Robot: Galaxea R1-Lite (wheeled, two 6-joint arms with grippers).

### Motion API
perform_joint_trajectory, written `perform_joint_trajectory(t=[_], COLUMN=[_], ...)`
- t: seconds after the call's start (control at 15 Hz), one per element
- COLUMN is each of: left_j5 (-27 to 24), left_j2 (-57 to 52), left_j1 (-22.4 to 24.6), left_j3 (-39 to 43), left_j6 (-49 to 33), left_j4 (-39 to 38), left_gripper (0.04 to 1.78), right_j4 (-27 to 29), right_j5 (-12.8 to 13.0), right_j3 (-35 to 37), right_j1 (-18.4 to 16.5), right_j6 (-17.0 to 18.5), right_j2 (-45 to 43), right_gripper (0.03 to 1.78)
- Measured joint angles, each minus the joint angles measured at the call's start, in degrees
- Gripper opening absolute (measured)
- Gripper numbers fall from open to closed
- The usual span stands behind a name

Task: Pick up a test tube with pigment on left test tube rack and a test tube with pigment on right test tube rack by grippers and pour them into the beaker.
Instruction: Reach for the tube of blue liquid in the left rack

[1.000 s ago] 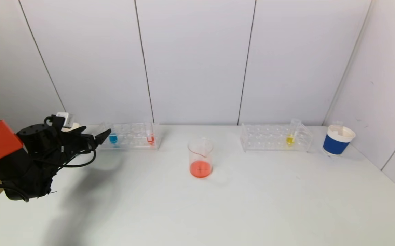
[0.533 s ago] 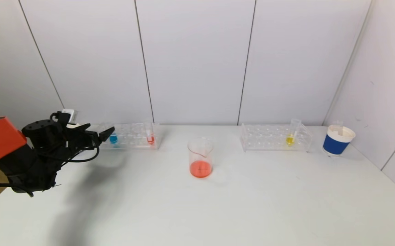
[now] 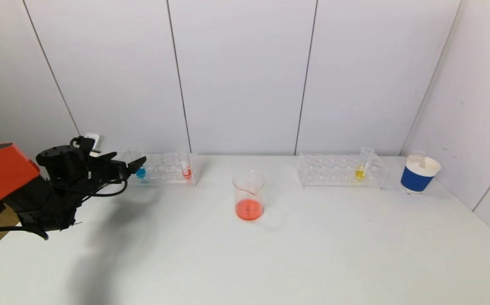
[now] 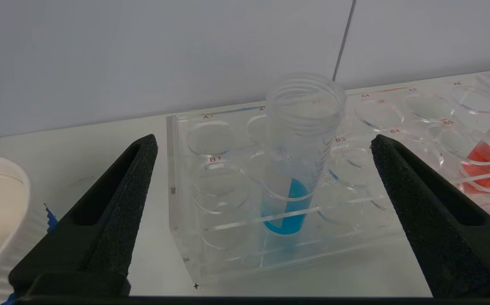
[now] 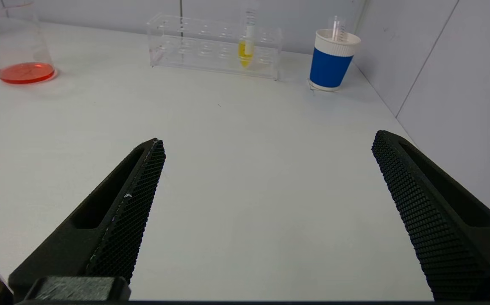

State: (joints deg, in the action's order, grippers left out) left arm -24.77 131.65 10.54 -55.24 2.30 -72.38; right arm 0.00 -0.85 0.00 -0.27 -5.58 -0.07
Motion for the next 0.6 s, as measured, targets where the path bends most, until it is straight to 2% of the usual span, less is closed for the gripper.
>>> perform_joint_trajectory(t=[0.6], left_j5=[0.11], left_j2=[1.99], left_j1=[0.0], left_j3=[-2.76], left_j6=[0.01], left_j4=[1.01], left_gripper=[1.76], right_j4=[0.0], right_j5=[0.0], right_j3=[0.0], right_j1=[0.0], right_j6=[0.0], right_j2=[0.0], right_gripper=[1.77])
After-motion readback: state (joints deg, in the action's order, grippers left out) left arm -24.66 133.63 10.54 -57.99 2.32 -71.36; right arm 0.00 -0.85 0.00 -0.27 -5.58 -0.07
